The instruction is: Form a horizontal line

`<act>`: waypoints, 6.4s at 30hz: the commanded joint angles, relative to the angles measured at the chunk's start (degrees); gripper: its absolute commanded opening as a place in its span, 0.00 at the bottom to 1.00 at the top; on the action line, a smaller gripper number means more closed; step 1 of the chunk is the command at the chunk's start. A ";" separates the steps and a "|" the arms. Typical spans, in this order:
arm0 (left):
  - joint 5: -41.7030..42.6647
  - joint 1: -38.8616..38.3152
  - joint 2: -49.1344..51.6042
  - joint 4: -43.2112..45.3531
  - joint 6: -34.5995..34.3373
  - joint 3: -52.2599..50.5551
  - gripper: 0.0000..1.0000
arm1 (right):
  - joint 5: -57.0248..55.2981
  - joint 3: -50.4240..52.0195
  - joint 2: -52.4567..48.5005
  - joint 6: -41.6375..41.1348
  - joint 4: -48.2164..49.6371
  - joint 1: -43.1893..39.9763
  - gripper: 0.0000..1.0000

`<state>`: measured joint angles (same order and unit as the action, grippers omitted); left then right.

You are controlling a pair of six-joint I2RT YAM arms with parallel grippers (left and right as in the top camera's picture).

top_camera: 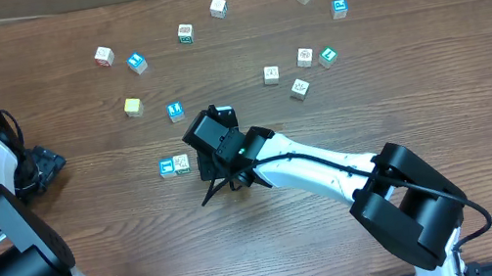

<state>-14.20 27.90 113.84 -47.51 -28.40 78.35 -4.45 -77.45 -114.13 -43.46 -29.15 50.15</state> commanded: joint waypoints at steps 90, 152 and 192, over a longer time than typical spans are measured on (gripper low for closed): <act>-0.59 0.46 0.15 0.04 0.07 -0.31 0.99 | 17.40 0.52 -2.32 -1.73 -2.12 -2.64 0.04; -0.59 0.46 0.15 0.04 0.07 -0.31 1.00 | -2.25 0.57 -0.52 -3.26 -2.86 -5.31 0.04; -0.59 0.46 0.15 0.04 0.07 -0.31 1.00 | 4.17 0.57 -4.37 -3.26 4.26 -4.04 0.04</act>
<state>-14.20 27.90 113.84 -47.53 -28.40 78.35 -0.23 -77.19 -117.93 -46.50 -25.26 46.02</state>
